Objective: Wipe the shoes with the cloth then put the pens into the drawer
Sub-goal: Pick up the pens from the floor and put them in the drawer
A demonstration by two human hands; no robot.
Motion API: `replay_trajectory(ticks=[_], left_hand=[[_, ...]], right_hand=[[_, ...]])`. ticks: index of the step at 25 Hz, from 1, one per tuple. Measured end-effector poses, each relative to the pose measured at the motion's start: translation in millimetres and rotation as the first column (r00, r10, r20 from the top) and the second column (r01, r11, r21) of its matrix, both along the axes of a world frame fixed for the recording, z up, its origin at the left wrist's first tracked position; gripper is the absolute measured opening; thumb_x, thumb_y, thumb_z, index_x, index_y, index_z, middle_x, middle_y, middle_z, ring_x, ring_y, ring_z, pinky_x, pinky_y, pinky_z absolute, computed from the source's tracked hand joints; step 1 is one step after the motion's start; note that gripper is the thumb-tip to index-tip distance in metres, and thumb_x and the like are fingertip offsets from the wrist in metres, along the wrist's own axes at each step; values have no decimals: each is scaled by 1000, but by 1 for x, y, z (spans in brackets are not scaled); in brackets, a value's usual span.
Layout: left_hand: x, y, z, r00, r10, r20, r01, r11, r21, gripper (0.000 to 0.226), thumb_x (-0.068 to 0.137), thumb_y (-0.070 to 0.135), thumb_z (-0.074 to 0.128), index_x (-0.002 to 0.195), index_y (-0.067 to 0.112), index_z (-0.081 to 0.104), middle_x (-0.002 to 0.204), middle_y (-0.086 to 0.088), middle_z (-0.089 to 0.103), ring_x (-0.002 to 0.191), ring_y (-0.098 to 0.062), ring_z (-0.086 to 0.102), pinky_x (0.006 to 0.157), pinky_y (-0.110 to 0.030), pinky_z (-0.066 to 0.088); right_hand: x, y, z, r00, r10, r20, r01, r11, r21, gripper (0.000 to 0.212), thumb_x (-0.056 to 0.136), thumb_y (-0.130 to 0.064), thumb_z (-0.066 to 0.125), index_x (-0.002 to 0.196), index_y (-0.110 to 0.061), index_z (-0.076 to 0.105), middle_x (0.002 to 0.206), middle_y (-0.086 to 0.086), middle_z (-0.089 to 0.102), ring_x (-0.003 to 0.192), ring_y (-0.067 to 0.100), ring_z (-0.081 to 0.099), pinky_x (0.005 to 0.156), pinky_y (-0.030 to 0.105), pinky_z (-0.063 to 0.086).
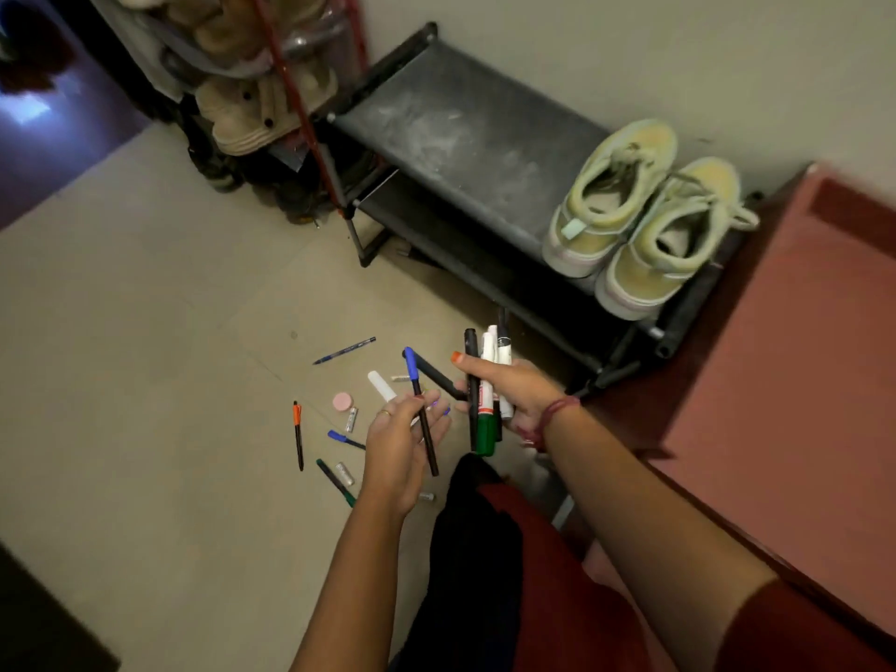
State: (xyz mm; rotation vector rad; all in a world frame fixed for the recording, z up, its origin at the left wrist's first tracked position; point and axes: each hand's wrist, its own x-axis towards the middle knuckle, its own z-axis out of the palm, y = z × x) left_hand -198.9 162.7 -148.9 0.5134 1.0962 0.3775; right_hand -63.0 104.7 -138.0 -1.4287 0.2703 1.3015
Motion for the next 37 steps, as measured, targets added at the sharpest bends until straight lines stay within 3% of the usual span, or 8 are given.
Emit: replay_trajectory(ticks=[4,7,10,14,19,26,32,37], left_hand=[[6,-23,81,970,-237,59,234,970,62,15,96,7,50,102,-1,60,83,-9,73,76,-14,68,69,-26,59],[8,-43,128,908,-418,29,408,898,166,11,95,10,54,93,6,63,75,-6,68,68,-11,64,68,-26,55],[10,-66,162,846,-533,17,516,825,231,21,93,11,60,113,5,60,90,-10,72,78,-14,68,73,-28,56],[11,-100,191,810,-580,92,547,802,239,33,91,-1,59,123,3,55,107,-16,69,89,-19,69,85,-33,57],[10,-148,203,720,-680,137,649,730,213,21,93,-2,54,111,6,62,98,-13,72,82,-16,70,76,-27,59],[3,-215,184,543,-830,126,814,558,163,36,87,10,68,122,8,59,109,-16,70,98,-27,69,84,-45,57],[-3,-267,163,515,-850,114,840,526,132,30,87,8,67,117,6,64,105,-16,71,90,-24,69,67,-38,58],[-4,-299,139,462,-884,70,878,467,109,24,87,5,65,111,5,66,106,-18,71,92,-25,69,70,-40,57]], right_hand=[[-15,-33,65,996,-72,50,70,997,28,29,72,-17,81,89,-5,60,84,22,70,69,28,67,69,41,59],[-25,-64,111,982,-148,117,140,987,73,31,73,-19,81,91,-2,62,77,18,68,63,26,66,65,39,59],[-30,-95,149,962,-187,197,174,981,81,44,68,-27,84,99,-4,64,85,15,67,68,24,67,66,37,60],[-37,-137,185,925,-284,252,268,959,97,37,70,-26,82,95,-6,63,77,9,66,57,15,64,51,25,54],[-51,-187,196,880,-410,239,382,911,158,26,72,-18,81,84,-7,62,75,11,63,63,19,62,65,34,56],[-77,-267,183,824,-518,231,495,855,152,22,82,-25,73,88,-5,65,77,11,66,65,19,65,63,30,57],[-91,-338,159,845,-532,52,508,829,235,27,93,-23,58,107,-1,65,81,8,67,71,17,64,68,30,55],[-99,-382,129,808,-589,-5,578,790,203,25,92,-13,58,112,2,62,89,13,66,71,19,65,70,33,55]])
